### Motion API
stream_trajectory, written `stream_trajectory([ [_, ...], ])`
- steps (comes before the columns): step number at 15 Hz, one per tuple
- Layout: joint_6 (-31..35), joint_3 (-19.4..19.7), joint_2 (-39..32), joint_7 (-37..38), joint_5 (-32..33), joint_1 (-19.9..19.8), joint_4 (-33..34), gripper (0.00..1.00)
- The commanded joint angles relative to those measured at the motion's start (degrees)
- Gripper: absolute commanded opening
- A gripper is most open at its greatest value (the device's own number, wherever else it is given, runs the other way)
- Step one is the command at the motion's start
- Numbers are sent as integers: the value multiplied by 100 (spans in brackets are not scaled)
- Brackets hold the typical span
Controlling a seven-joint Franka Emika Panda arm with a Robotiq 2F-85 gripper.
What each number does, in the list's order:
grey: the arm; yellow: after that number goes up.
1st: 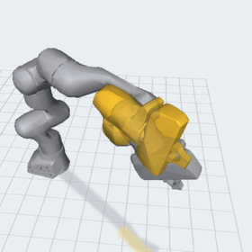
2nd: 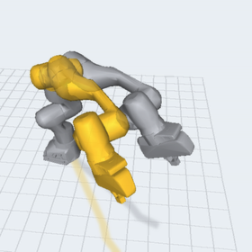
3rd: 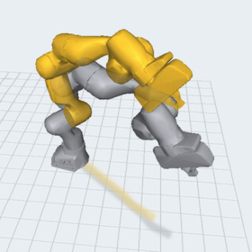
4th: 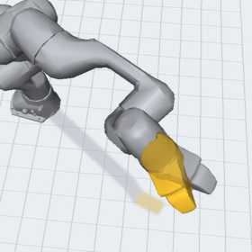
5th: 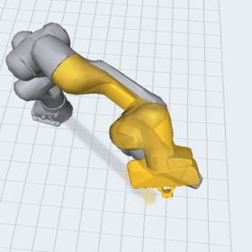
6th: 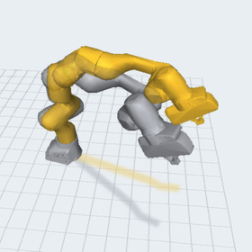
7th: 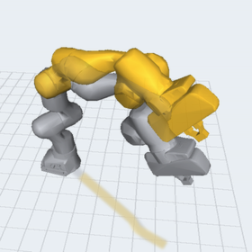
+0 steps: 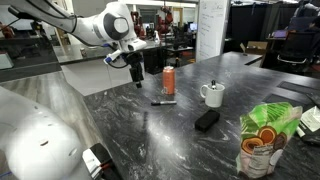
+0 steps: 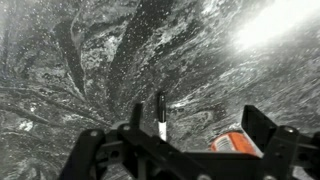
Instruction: Put the marker in the cup
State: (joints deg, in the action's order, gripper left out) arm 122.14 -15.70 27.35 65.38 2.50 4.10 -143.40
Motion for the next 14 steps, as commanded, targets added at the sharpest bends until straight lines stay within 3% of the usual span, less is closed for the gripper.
stream_trajectory([
  [1,306,-307,235,1034,806,-424,-492,100],
  [4,206,-489,77,1926,1824,-697,-549,100],
  [7,565,-267,-246,1981,2409,-641,-574,100],
  [11,1851,68,-577,1322,2402,-429,-662,100],
  [14,2413,224,-771,1054,2015,-407,-765,100],
])
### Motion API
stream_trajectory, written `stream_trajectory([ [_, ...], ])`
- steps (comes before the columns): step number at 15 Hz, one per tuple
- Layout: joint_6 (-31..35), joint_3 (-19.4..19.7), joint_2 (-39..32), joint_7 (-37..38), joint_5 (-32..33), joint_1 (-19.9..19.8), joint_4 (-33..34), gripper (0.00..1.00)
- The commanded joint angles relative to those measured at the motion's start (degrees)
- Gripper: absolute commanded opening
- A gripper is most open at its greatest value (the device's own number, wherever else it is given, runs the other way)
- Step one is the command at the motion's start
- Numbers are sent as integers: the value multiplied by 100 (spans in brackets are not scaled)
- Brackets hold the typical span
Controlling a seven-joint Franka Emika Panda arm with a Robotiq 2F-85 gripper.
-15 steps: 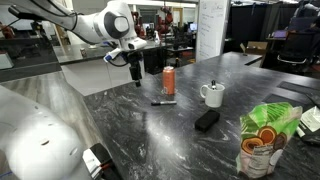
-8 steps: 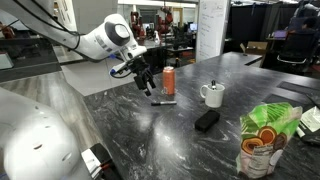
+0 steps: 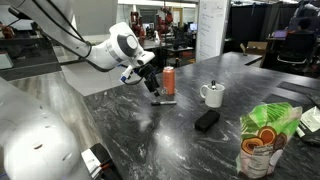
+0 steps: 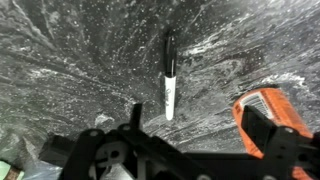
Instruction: Put the marker in the cup
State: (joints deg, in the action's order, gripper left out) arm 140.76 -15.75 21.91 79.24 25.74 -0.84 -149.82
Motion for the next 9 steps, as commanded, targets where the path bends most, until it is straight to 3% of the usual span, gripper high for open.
stream_trajectory([
  [1,555,252,-271,-357,-474,105,-144,100],
  [9,480,285,-401,-712,-1290,166,-275,100],
])
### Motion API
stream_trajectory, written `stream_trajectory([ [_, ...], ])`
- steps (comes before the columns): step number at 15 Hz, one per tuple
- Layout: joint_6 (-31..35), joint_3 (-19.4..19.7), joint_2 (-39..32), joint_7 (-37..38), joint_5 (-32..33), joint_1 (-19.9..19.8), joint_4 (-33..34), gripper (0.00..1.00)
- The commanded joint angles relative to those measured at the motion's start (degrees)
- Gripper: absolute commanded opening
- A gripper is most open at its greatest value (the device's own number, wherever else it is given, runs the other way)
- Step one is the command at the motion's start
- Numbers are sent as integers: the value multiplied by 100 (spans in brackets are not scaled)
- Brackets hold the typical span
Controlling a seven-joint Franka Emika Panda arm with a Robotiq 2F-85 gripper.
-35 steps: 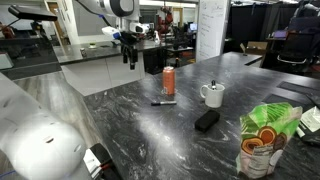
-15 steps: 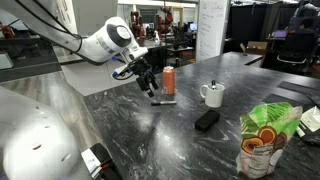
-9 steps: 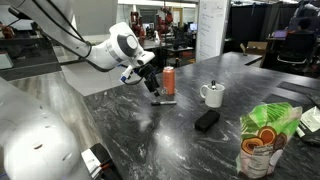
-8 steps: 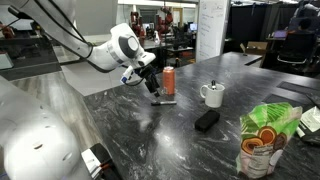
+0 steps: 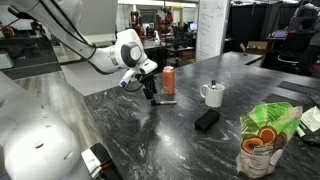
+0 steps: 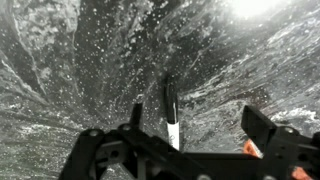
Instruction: Put the marker in the cup
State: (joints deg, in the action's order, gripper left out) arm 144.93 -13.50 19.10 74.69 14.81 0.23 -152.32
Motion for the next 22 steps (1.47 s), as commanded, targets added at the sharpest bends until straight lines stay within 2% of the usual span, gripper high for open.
stream_trajectory([
  [1,3,31,-138,-261,-152,35,-6,100],
  [4,-211,-76,-202,-191,122,-62,60,100],
  [9,-321,-49,-301,-197,212,-40,67,100],
  [10,-325,-60,-329,-168,271,-56,69,75],
  [12,-353,-71,-358,-127,406,-77,76,66],
  [20,-448,-94,-367,-41,734,-81,142,8],
  [22,-444,-86,-344,-17,765,-81,133,0],
])
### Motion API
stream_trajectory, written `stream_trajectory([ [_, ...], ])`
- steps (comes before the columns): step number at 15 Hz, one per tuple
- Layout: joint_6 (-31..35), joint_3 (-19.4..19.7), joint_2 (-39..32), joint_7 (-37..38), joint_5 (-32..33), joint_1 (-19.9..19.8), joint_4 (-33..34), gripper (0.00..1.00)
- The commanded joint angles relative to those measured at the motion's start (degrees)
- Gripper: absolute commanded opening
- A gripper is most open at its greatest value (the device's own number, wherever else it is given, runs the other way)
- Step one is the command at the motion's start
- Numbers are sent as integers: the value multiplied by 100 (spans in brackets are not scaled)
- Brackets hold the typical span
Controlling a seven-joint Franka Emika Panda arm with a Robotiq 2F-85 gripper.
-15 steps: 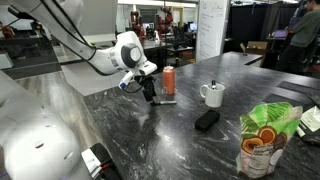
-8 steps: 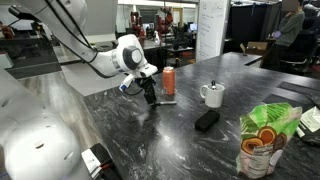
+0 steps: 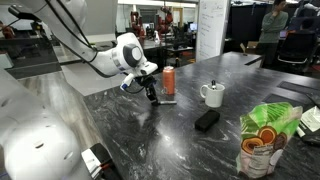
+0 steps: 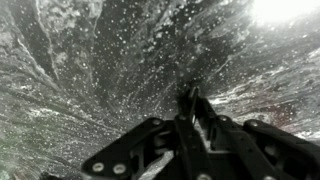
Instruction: Put the marker in the cup
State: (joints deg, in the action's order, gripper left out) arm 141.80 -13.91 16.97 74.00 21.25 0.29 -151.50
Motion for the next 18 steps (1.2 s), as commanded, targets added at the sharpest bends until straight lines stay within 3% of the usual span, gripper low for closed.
stream_trajectory([
  [1,-122,-30,-112,47,102,-75,41,0],
  [6,-84,122,431,-80,-596,108,-107,3],
  [13,-1627,-121,1680,144,-522,-48,104,3],
  [18,-700,659,2597,-670,-1316,143,-116,3],
])
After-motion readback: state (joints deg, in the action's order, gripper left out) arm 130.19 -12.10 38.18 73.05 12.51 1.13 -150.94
